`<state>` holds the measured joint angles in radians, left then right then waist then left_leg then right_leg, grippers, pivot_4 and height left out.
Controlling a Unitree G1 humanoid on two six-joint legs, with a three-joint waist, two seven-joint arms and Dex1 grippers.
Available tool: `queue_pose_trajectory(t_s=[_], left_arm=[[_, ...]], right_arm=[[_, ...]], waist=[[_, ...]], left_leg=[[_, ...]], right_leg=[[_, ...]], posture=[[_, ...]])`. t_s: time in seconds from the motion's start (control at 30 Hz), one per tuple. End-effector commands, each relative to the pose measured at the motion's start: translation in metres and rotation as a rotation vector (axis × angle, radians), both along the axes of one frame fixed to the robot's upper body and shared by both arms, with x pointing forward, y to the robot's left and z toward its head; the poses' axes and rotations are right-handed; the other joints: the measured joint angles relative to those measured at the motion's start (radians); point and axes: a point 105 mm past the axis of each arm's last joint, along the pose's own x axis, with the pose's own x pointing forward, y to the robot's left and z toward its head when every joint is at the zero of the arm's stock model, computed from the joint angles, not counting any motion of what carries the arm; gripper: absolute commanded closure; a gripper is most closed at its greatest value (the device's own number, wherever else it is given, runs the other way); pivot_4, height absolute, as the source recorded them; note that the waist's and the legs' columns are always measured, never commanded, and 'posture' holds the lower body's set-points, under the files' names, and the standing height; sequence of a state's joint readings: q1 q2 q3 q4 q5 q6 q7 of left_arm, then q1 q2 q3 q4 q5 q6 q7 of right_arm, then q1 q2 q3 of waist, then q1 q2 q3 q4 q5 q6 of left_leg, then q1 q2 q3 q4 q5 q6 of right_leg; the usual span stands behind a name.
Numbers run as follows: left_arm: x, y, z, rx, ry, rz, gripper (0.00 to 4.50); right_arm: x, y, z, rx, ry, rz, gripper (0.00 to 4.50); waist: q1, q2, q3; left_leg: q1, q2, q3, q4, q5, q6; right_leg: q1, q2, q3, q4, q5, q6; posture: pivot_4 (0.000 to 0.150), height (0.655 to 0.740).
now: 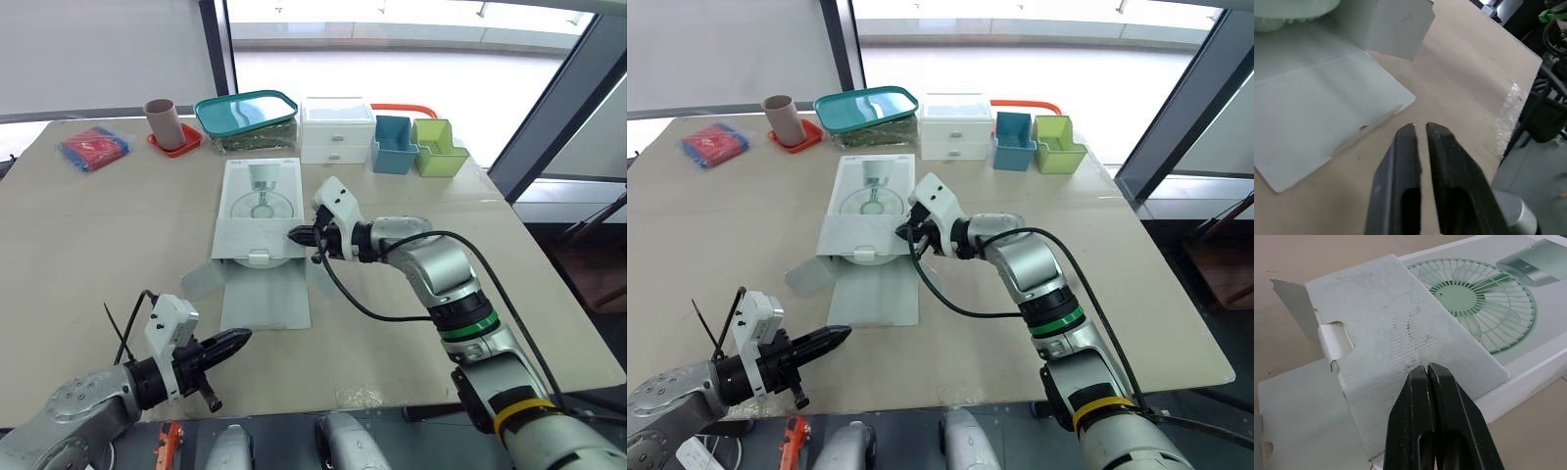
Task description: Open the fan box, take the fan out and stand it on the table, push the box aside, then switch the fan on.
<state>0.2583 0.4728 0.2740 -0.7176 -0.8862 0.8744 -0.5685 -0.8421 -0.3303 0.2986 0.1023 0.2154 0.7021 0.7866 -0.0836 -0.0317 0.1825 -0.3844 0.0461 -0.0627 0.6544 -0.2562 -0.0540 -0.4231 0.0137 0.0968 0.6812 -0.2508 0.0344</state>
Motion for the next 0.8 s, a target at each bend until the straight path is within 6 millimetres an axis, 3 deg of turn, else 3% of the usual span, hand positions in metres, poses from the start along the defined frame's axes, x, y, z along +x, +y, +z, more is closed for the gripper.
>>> queue_pose_trajectory(t_s=[0.03,0.13,0.23,0.37,0.63,0.8], left_arm=[[0.008,0.004,0.017,-0.264,0.01,0.054,3.25],[0.011,0.003,0.016,-0.3,0.022,0.063,2.46],[0.012,0.003,0.018,-0.319,0.032,0.055,1.31],[0.03,0.013,0.006,-0.308,0.101,0.163,0.03],[0.059,0.011,-0.007,-0.373,0.178,0.265,0.03],[0.064,-0.002,-0.006,-0.405,0.211,0.265,0.03]], right_arm=[[0.001,-0.001,-0.009,-0.043,0.018,0.001,4.5],[0.002,-0.002,-0.008,-0.046,0.011,0.0,4.5],[0.004,-0.002,-0.006,-0.047,0.004,-0.002,4.5],[0.005,-0.003,-0.006,-0.049,-0.003,-0.004,4.5],[0.002,-0.001,-0.008,-0.046,-0.004,0.002,4.5],[0.001,0.0,-0.007,-0.045,-0.006,0.003,4.5]], waist=[[0.0,0.0,0.0],[0.0,0.0,0.0],[0.0,0.0,0.0],[0.001,0.0,0.0],[0.003,0.0,0.0],[0.003,0.0,0.0]], left_leg=[[0.0,0.0,0.0,0.0,0.0,0.0],[0.0,0.0,0.001,0.0,0.0,0.0],[0.0,0.0,0.001,0.0,0.0,0.0],[0.0,0.0,0.001,0.0,0.0,0.0],[0.0,-0.001,0.001,0.0,0.0,0.0],[0.0,-0.001,0.001,0.0,0.0,0.0]], right_leg=[[0.0,0.0,0.0,0.0,0.0,0.0],[0.0,0.0,0.001,0.0,0.0,0.0],[0.0,0.0,0.001,0.0,0.0,0.0],[0.0,0.0,0.001,0.0,0.0,0.0],[0.0,0.0,0.001,0.0,0.0,0.0],[0.0,-0.001,0.002,0.0,0.0,0.0]], posture=[[0.15,0.74],[0.15,0.74],[0.15,0.74],[0.15,0.74],[0.15,0.74],[0.15,0.74]])
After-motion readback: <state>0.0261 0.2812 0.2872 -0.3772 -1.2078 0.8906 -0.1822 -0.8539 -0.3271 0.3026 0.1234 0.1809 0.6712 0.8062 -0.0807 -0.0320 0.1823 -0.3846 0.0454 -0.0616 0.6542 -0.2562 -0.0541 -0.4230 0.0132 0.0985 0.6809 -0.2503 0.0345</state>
